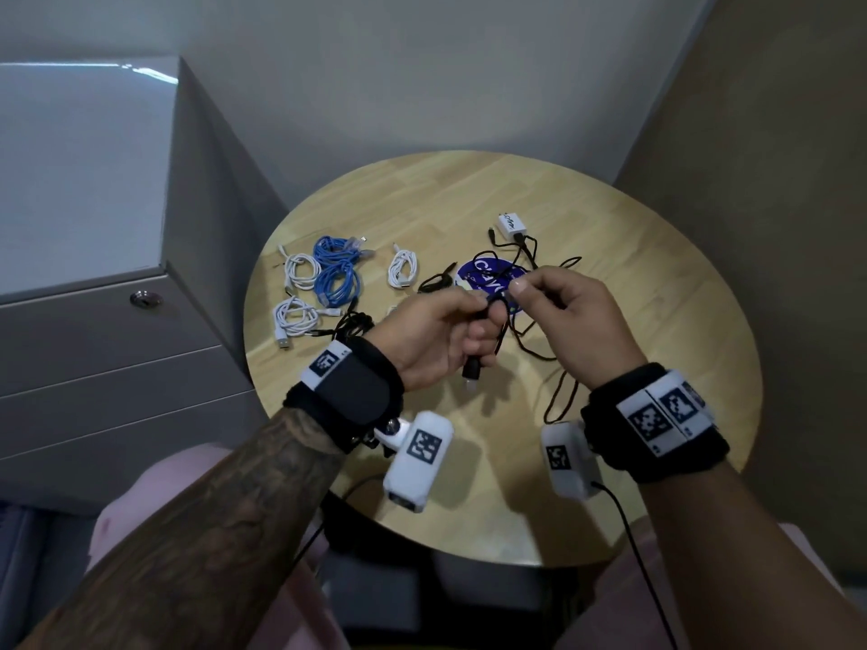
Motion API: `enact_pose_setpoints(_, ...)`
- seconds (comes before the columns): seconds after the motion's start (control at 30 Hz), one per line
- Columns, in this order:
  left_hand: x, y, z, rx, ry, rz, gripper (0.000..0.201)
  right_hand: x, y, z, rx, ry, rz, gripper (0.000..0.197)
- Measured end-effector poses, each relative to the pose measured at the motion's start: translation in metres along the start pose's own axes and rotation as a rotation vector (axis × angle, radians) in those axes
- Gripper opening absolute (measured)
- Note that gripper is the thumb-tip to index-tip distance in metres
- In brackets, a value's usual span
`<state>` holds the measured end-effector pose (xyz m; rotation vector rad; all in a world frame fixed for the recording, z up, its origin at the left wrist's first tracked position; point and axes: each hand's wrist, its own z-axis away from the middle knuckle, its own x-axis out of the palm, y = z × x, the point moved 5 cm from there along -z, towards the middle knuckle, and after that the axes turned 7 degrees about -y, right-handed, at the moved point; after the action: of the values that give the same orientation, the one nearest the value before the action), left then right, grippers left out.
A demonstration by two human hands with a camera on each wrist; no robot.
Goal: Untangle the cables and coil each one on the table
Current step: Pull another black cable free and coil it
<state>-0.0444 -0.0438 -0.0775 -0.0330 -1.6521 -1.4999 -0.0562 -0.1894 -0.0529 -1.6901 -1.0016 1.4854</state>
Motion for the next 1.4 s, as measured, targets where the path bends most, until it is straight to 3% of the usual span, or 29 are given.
enact_pose_setpoints(0.07, -0.002, 0.007, 0.001, 0.09, -0.02, 0.27, 0.021, 0.011, 0.002, 0.0, 0.016, -0.067, 0.012, 0.026)
enact_pose_setpoints(0.13, -0.012, 0.017, 0.001, 0.237, 0.073, 0.438, 0.024, 0.027, 0.004, 0.005, 0.075, -0.22, 0.075, 0.025)
enact_pose_setpoints(0.23, -0.037, 0.032, 0.007, 0.423, 0.291, 0.392, 0.026, 0.048, 0.002, 0.019, 0.09, -0.47, 0.223, 0.03)
enact_pose_setpoints(0.3, -0.05, 0.034, 0.011, 0.448, 0.404, 0.249, 0.027, 0.051, -0.007, 0.023, 0.025, -0.51, 0.291, 0.037)
enact_pose_setpoints(0.4, -0.052, 0.031, 0.011, 0.446, 0.508, 0.024, 0.023, 0.039, -0.026, 0.023, -0.061, -0.453, 0.296, 0.031)
enact_pose_setpoints(0.53, -0.04, 0.024, 0.007, 0.414, 0.562, -0.347, 0.021, 0.018, -0.037, 0.026, -0.054, -0.334, 0.119, 0.019)
enact_pose_setpoints(0.6, -0.027, 0.019, 0.005, 0.374, 0.521, -0.528, 0.024, 0.008, -0.043, 0.023, -0.095, -0.243, 0.018, 0.017)
enact_pose_setpoints(0.7, -0.007, 0.008, 0.001, 0.267, 0.338, -0.586, 0.037, -0.008, -0.044, 0.017, -0.153, -0.086, -0.052, 0.016)
enact_pose_setpoints(0.8, 0.007, -0.001, 0.0, 0.151, 0.169, -0.486, 0.036, -0.017, -0.021, 0.008, -0.118, 0.047, 0.065, 0.012)
enact_pose_setpoints(0.87, 0.008, 0.0, 0.001, 0.129, 0.157, -0.285, 0.033, -0.018, -0.002, 0.001, -0.066, 0.031, 0.106, 0.013)
enact_pose_setpoints(0.97, -0.004, 0.012, 0.004, 0.207, 0.143, 0.07, 0.033, -0.01, 0.014, -0.003, 0.017, -0.099, 0.128, 0.016)
enact_pose_setpoints(1.07, -0.015, 0.021, 0.007, 0.321, 0.131, 0.307, 0.031, 0.015, 0.01, 0.002, 0.005, -0.302, 0.153, 0.019)
enact_pose_setpoints(1.27, -0.048, 0.028, 0.009, 0.517, 0.381, 0.355, 0.027, 0.05, 0.018, 0.018, 0.16, -0.558, 0.309, 0.025)
enact_pose_setpoints(1.4, -0.061, 0.023, 0.005, 0.554, 0.546, 0.144, 0.026, 0.047, 0.006, 0.022, 0.097, -0.614, 0.439, 0.019)
